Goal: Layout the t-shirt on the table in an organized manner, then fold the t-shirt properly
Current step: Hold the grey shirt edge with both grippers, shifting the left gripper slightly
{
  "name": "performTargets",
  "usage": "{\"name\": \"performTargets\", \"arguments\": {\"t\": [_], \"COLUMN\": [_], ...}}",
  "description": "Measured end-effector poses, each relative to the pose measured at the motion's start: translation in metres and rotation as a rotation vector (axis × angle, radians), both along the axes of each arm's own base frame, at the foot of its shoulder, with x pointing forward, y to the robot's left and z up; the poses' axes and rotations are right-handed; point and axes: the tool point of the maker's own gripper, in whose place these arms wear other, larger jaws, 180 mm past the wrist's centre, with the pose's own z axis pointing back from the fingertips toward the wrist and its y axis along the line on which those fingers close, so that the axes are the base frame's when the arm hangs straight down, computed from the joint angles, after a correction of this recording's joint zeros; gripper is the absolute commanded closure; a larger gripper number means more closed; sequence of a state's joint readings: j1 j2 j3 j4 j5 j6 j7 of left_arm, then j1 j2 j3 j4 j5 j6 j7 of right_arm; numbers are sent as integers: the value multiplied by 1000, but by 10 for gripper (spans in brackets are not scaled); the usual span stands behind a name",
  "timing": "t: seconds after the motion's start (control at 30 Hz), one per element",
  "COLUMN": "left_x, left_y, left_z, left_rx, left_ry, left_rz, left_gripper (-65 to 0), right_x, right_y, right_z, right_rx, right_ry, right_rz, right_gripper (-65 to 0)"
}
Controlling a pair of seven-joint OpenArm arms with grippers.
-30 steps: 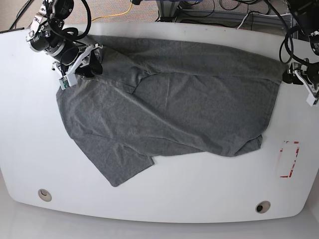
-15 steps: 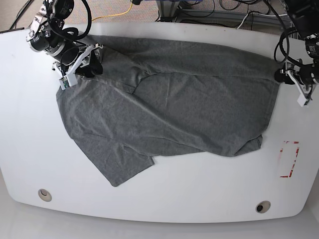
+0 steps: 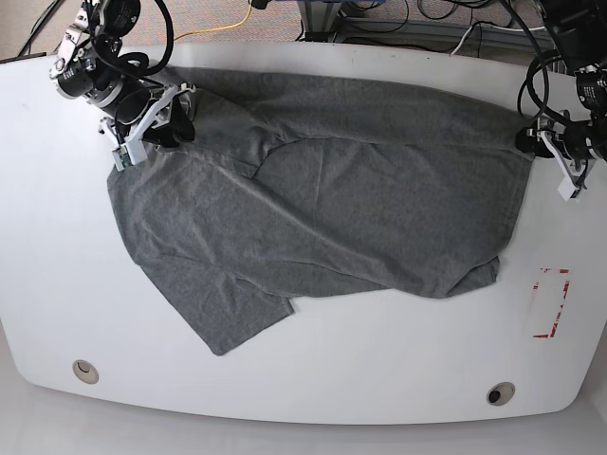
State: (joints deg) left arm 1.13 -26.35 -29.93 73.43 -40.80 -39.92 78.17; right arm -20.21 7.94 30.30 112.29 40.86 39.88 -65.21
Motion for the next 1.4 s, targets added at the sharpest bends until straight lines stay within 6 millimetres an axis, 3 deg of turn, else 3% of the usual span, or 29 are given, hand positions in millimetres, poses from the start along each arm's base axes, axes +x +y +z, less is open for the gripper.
{"name": "performTargets", "arguments": {"t": [0.37, 0.47, 0.6, 0.7, 1.1, 1.4], "left_x": [-5, -5, -10, -13, -13, -6], "left_y": [8, 8, 9, 9, 9, 7], "left_z": [-3, -3, -5, -6, -4, 21], "left_rx": [42, 42, 45, 47, 61, 142], "left_ry": [18, 16, 28, 36, 34, -33], "left_rz": [2, 2, 1, 0, -9, -72], "left_gripper": [-321, -257, -110, -38, -31, -33], "right_x": [0, 0, 0, 0, 4, 4], "right_y": [0, 0, 0, 0, 0, 0], "right_z": [0, 0, 0, 0, 1, 1], "right_rx": [0, 1, 0, 0, 3, 2], "right_ry": [-1, -1, 0, -1, -9, -9], "right_rz": [0, 0, 0, 0, -2, -1], "right_gripper": [-171, -171, -171, -171, -171, -171]}}
